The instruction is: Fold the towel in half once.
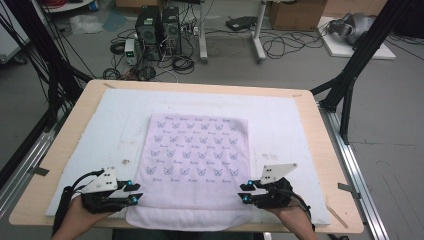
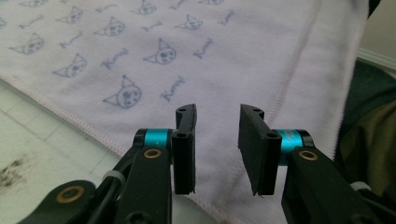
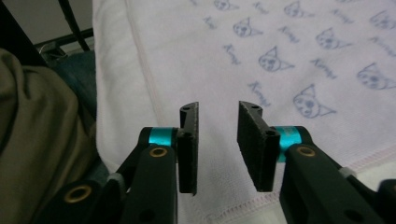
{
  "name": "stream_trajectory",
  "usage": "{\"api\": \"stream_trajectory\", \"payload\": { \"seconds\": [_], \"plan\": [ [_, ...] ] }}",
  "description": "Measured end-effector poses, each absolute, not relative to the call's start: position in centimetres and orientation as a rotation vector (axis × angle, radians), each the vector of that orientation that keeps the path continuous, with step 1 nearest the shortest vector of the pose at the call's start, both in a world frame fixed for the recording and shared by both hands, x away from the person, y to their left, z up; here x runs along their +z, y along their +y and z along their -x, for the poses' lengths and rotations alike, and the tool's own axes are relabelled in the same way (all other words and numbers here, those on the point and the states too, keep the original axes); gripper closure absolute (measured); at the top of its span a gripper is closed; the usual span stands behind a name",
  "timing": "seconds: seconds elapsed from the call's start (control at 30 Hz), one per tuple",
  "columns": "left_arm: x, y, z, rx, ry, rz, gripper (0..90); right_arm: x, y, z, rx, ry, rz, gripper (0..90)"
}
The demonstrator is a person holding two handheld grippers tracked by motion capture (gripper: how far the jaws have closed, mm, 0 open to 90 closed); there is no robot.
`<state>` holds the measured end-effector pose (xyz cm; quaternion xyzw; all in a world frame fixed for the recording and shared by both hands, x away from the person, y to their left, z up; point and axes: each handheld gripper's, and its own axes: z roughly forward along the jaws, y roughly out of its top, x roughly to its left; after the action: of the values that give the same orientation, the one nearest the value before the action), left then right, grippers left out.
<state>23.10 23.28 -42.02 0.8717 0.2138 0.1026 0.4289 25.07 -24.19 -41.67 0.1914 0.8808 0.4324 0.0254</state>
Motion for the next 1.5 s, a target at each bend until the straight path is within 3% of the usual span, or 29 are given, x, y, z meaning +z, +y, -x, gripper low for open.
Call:
{"api": "stream_trajectory", "payload": {
  "seconds": [0.23,0.3,0.37,0.43,0.63,0.8,0.87,0.97,1.5],
  "plan": [
    [-44.2,22.4,-24.3,0.227,0.546,-2.230,63.7,-44.1,-23.7,-25.2,1.273,2.787,-0.602,60.5],
    [-44.1,22.3,-24.2,0.237,0.536,-2.236,70.7,-44.5,-23.5,-25.1,1.275,2.770,-0.592,64.9],
    [-44.2,22.3,-24.0,0.249,0.525,-2.236,84.4,-44.5,-23.6,-25.1,1.266,2.764,-0.595,77.8],
    [-44.1,22.3,-24.0,0.246,0.531,-2.230,87.8,-44.4,-23.4,-25.1,1.252,2.778,-0.579,87.0],
    [-42.2,23.0,-23.2,0.273,0.514,-2.187,88.4,-42.6,-23.6,-25.2,1.312,2.743,-0.566,88.2],
    [-40.1,24.1,-20.7,0.265,0.458,-2.154,88.4,-40.5,-24.2,-23.1,1.394,2.736,-0.504,88.1],
    [-40.0,24.3,-19.8,0.229,0.429,-2.155,86.7,-40.0,-24.2,-21.7,1.420,2.783,-0.447,86.8],
    [-40.7,23.9,-19.8,0.221,0.432,-2.190,71.4,-40.2,-24.4,-21.6,1.432,2.793,-0.460,76.9],
    [-42.3,22.2,-25.5,0.289,0.543,-2.125,60.0,-42.6,-23.5,-28.6,1.377,2.697,-0.647,53.6]
  ]
}}
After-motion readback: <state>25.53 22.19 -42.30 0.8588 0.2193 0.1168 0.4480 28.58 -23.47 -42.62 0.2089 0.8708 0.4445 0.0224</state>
